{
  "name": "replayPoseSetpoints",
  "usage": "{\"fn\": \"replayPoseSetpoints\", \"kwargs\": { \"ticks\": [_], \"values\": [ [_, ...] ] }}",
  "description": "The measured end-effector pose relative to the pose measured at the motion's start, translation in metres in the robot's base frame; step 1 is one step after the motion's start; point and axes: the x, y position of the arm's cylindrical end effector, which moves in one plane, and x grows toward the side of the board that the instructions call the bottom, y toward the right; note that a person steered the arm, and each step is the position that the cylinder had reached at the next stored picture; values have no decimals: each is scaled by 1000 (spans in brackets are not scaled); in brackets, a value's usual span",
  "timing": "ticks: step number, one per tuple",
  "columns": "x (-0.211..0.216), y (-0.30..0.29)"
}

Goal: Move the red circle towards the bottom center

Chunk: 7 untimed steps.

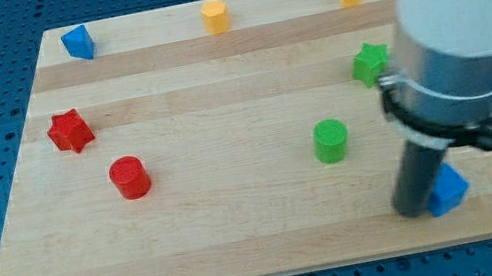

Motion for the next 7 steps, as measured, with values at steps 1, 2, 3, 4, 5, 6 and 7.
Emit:
{"fn": "replayPoseSetpoints", "kwargs": {
  "ticks": [1,2,3,4,5,6,7],
  "values": [
    [-10,7],
    [-51,7],
    [-93,25],
    [-99,25],
    [-99,23],
    [-107,16],
    [-135,-55]
  ]
}}
